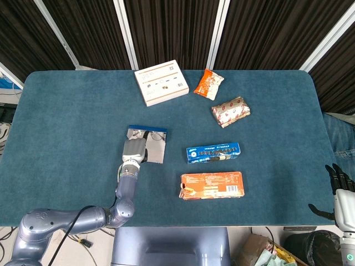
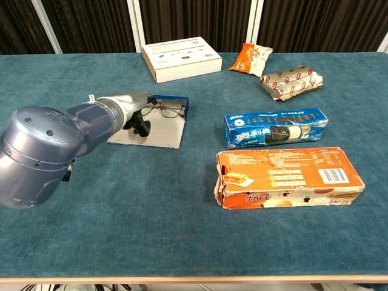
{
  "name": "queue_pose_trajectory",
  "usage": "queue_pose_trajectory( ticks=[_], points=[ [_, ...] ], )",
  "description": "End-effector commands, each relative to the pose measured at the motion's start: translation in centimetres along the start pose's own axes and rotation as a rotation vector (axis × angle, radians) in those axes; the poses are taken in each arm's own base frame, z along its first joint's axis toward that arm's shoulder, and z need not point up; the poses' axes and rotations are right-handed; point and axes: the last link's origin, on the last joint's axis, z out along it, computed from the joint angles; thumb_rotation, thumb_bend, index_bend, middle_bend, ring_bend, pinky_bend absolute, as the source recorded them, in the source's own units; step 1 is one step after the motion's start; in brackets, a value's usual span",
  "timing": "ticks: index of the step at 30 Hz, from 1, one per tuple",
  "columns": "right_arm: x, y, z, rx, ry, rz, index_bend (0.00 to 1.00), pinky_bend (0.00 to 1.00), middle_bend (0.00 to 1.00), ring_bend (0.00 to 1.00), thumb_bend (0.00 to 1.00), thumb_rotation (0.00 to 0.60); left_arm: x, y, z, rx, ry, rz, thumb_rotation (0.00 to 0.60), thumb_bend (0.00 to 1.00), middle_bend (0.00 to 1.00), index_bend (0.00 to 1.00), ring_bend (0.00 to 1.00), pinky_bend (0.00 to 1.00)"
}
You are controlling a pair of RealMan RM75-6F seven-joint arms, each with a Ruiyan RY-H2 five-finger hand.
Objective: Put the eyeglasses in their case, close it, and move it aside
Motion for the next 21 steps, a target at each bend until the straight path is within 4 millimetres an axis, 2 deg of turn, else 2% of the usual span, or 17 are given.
queue_pose_trajectory(
  ticks=[1,11,12,15,18,21],
  points=[
    [0.0,0.0,0.0,0.001,-0.001,0.000,0.05,0.16,0.00,0.11,0.20,0.600,-0.2,0.0,-0.3,-0.005,-0.006,0.008,0.600,0.64,0.84,0.00,0.85,0.86],
    [0.0,-0.1,0.0,0.006,-0.001,0.000,0.05,0.16,0.00,0.11,0.20,0.600,0.1,-0.8,-2.6,-0.072,0.017,0.033,0.600,0.63,0.82,0.01,0.84,0.86],
    [0.0,-0.1,0.0,0.006,-0.001,0.000,0.05,0.16,0.00,0.11,0.20,0.600,0.4,-1.0,-2.8,-0.080,0.031,0.029,0.600,0.63,0.81,0.02,0.84,0.86],
    [-0.1,-0.1,0.0,0.008,-0.003,0.000,0.05,0.16,0.00,0.11,0.20,0.600,1.2,-1.7,-3.7,-0.101,0.061,0.021,0.600,0.58,0.76,0.14,0.80,0.84],
    [-0.1,-0.1,0.0,0.008,-0.003,-0.001,0.05,0.16,0.00,0.11,0.20,0.600,1.6,-2.4,-4.6,-0.122,0.055,0.033,0.600,0.45,0.66,0.21,0.68,0.75],
    [0.0,-0.1,0.0,0.005,0.000,0.000,0.05,0.16,0.00,0.11,0.20,0.600,1.9,-3.3,-5.7,-0.146,0.050,0.084,0.600,0.34,0.49,0.19,0.42,0.50]
  ],
)
